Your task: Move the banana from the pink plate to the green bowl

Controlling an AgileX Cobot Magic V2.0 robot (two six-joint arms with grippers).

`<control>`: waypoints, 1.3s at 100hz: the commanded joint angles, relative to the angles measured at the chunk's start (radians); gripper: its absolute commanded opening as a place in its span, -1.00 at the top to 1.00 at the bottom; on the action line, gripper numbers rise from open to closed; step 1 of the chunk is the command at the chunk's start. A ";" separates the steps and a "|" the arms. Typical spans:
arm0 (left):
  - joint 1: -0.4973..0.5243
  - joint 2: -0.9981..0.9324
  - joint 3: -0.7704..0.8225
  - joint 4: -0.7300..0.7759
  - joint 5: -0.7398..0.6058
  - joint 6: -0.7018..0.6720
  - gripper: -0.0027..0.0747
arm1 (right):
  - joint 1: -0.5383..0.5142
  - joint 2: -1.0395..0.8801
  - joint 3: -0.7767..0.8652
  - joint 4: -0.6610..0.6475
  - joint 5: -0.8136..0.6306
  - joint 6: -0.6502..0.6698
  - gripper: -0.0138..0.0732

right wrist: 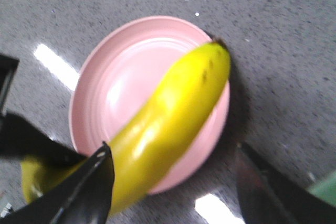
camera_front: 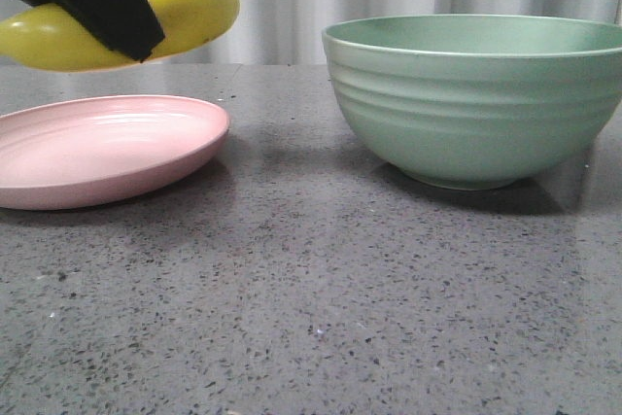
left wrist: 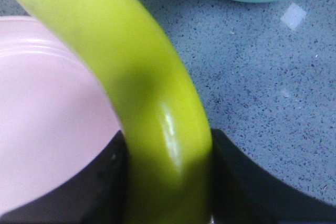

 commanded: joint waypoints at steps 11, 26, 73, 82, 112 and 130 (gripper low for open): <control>-0.008 -0.041 -0.032 -0.067 -0.029 0.004 0.98 | 0.001 0.021 -0.103 0.119 -0.028 0.009 -0.28; -0.008 -0.041 -0.032 -0.099 -0.028 0.029 0.98 | 0.001 0.055 -0.103 0.131 -0.028 0.019 -0.28; -0.008 -0.041 -0.032 -0.099 -0.034 0.031 0.98 | 0.001 0.105 -0.103 0.135 -0.024 0.019 -0.15; -0.008 -0.041 -0.032 -0.099 -0.056 0.031 0.98 | 0.001 0.105 -0.103 0.135 -0.010 0.019 0.23; -0.008 -0.041 -0.032 -0.099 -0.054 0.035 0.12 | 0.001 0.105 -0.103 0.135 0.001 0.001 0.84; -0.008 -0.065 -0.036 -0.095 -0.052 0.035 -0.24 | -0.008 0.091 -0.103 0.147 -0.010 0.001 0.84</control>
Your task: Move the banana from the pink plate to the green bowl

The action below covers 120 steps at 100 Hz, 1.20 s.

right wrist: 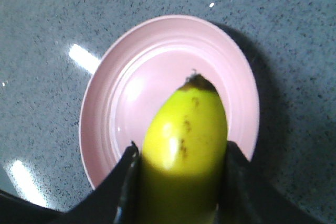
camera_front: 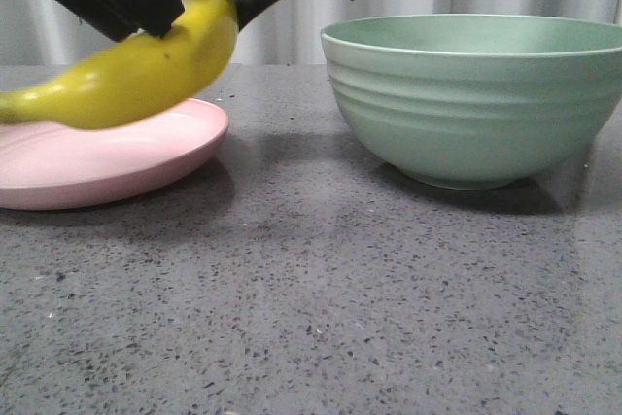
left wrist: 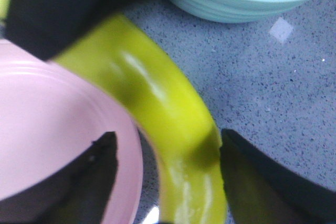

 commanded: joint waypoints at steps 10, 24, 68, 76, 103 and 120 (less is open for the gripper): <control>-0.005 -0.065 -0.044 -0.039 -0.036 0.006 -0.24 | -0.029 -0.074 -0.051 0.033 -0.027 -0.024 0.84; -0.005 -0.086 -0.061 -0.046 -0.036 0.006 -0.24 | -0.075 -0.087 -0.122 0.036 -0.011 -0.024 0.83; -0.005 -0.103 -0.063 -0.060 -0.067 0.006 -0.24 | -0.332 -0.183 -0.192 -0.186 0.110 -0.024 0.83; -0.005 -0.103 -0.063 -0.068 -0.073 0.006 -0.24 | -0.340 -0.183 -0.192 -0.260 0.130 -0.024 0.83; -0.005 -0.103 -0.063 -0.071 -0.084 0.006 -0.24 | -0.340 -0.156 -0.152 -0.340 0.186 -0.024 0.75; -0.005 -0.103 -0.063 -0.071 -0.084 0.006 -0.24 | -0.333 -0.124 -0.152 -0.340 0.211 -0.024 0.06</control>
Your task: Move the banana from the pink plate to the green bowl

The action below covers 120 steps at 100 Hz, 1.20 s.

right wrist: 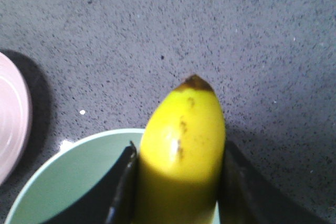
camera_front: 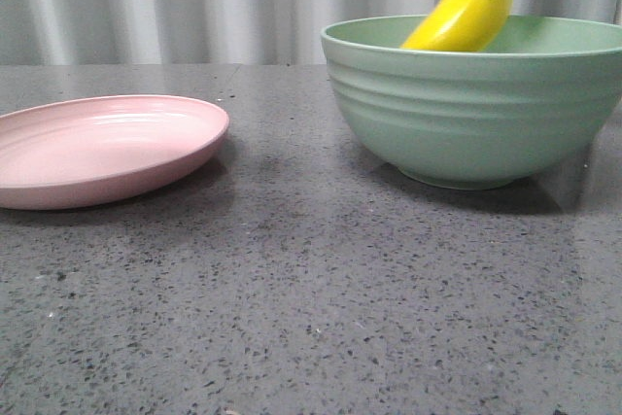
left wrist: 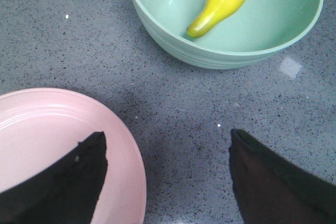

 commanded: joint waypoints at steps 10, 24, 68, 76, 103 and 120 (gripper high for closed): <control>-0.005 -0.029 -0.032 -0.048 -0.045 0.001 -0.23 | 0.003 -0.030 -0.026 0.014 -0.031 -0.007 -0.09; -0.005 -0.029 -0.032 -0.048 -0.045 0.001 -0.23 | 0.003 -0.030 -0.026 0.012 -0.037 -0.007 -0.08; -0.005 -0.039 -0.032 -0.054 -0.053 -0.014 0.81 | 0.003 -0.095 -0.043 -0.023 0.044 -0.005 0.84; -0.005 -0.048 -0.032 -0.054 -0.053 -0.020 0.98 | 0.003 -0.128 -0.041 -0.031 0.044 -0.005 0.82; -0.005 -0.117 -0.011 -0.050 -0.200 -0.041 0.98 | 0.003 -0.294 0.048 -0.032 -0.040 -0.005 0.82; -0.005 -0.213 0.068 -0.040 -0.302 -0.041 0.98 | 0.003 -0.473 0.236 -0.036 -0.181 -0.005 0.82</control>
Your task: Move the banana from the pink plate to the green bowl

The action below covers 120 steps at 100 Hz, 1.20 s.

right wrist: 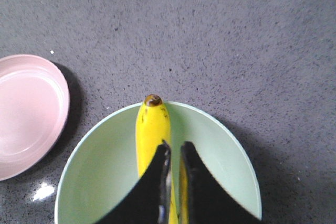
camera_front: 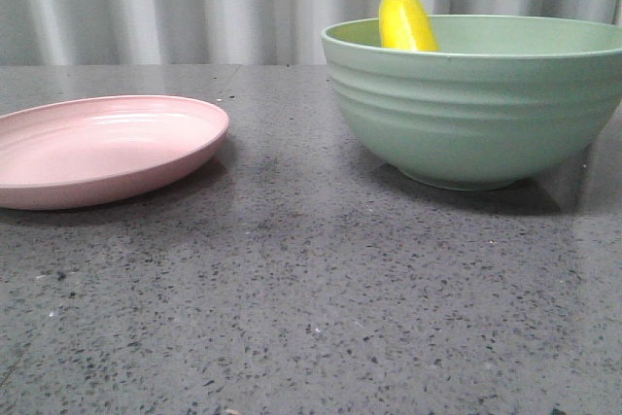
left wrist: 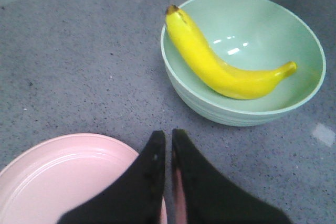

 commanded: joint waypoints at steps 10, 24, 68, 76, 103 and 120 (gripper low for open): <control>-0.005 -0.146 0.095 -0.030 -0.196 -0.005 0.98 | 0.001 -0.236 0.222 0.002 -0.270 -0.005 0.82; -0.005 -0.278 0.249 -0.030 -0.337 -0.005 0.98 | 0.001 -0.411 0.467 -0.017 -0.446 -0.005 0.82; -0.005 -0.670 0.705 -0.078 -0.604 -0.005 0.98 | 0.001 -0.822 1.072 -0.021 -0.839 -0.006 0.83; -0.005 -0.720 0.770 -0.085 -0.650 -0.005 0.98 | 0.001 -0.877 1.143 -0.021 -0.894 -0.006 0.83; -0.005 -0.795 0.863 -0.086 -0.641 -0.005 0.98 | 0.001 -0.929 1.206 -0.021 -0.873 -0.006 0.83; -0.005 -0.795 0.899 -0.086 -0.641 -0.005 0.98 | 0.001 -0.929 1.206 -0.021 -0.873 -0.006 0.83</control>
